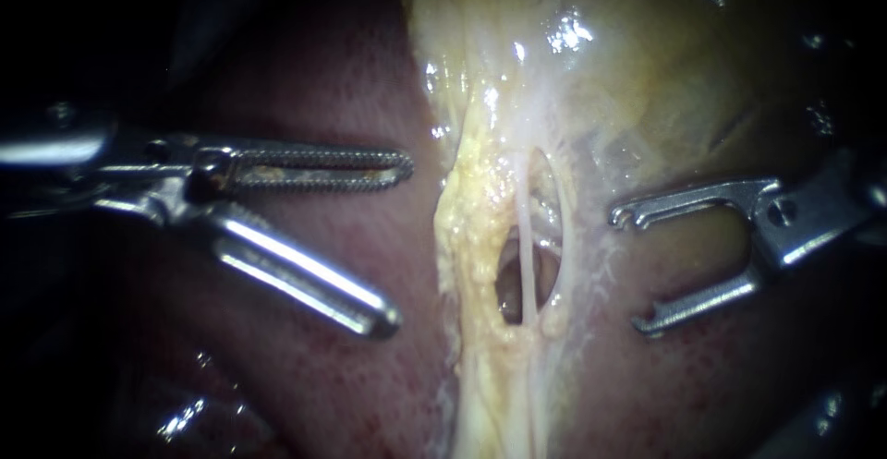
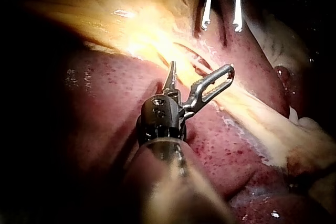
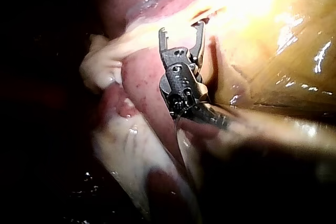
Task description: Grabbing gallbladder
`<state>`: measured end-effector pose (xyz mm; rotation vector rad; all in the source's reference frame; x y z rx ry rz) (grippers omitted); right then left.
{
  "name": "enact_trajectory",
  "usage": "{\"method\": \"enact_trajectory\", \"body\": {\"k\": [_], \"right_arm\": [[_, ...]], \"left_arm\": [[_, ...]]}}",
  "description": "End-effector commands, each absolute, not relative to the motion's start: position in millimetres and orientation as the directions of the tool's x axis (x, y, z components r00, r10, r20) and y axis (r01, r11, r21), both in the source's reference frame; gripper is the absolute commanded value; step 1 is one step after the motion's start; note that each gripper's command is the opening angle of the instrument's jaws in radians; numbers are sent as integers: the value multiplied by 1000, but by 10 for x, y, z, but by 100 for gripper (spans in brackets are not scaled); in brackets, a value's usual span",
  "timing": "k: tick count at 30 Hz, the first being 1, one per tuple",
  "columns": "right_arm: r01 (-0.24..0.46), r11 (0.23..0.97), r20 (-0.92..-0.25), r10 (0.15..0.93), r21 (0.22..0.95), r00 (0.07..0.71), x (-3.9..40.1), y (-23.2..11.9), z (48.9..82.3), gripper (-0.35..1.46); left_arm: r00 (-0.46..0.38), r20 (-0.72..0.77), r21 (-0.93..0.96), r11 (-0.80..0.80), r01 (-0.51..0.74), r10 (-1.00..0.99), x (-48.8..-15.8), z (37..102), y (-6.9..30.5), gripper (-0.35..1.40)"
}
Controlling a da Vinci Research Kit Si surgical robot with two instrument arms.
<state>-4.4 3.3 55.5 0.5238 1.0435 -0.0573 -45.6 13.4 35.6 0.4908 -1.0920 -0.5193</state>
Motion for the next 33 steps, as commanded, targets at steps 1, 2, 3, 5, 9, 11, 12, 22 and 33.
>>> {"method": "enact_trajectory", "body": {"k": [1, 2, 3, 5, 9, 11, 12, 22, 33], "right_arm": [[289, 876, -835, 198, 385, 513, -44, 33, 555, 54], [289, 876, -835, 198, 385, 513, -44, 33, 555, 54], [289, 876, -835, 198, 385, 513, -44, 33, 555, 54], [289, 876, -835, 198, 385, 513, -44, 33, 555, 54], [289, 876, -835, 198, 385, 513, -44, 33, 555, 53], [289, 876, -835, 198, 385, 513, -43, 33, 555, 53], [289, 877, -835, 198, 385, 513, -43, 33, 555, 53], [289, 876, -835, 198, 385, 513, -44, 33, 555, 53], [289, 876, -835, 198, 385, 513, -44, 33, 555, 53]], "left_arm": [[367, 697, 609, 779, 152, -616, -457, 356, 135, 79], [366, 697, 607, 779, 155, -617, -458, 356, 135, 79], [366, 697, 608, 779, 156, -617, -459, 357, 136, 79], [365, 697, 606, 779, 160, -617, -461, 359, 138, 79], [365, 697, 606, 779, 162, -618, -467, 366, 141, 79], [365, 697, 605, 779, 163, -618, -469, 371, 143, 77], [365, 697, 605, 779, 164, -618, -470, 373, 144, 77], [366, 698, 602, 781, 168, -616, -482, 401, 152, 74], [368, 673, 620, 761, 191, -641, -489, 424, 146, 64]]}}
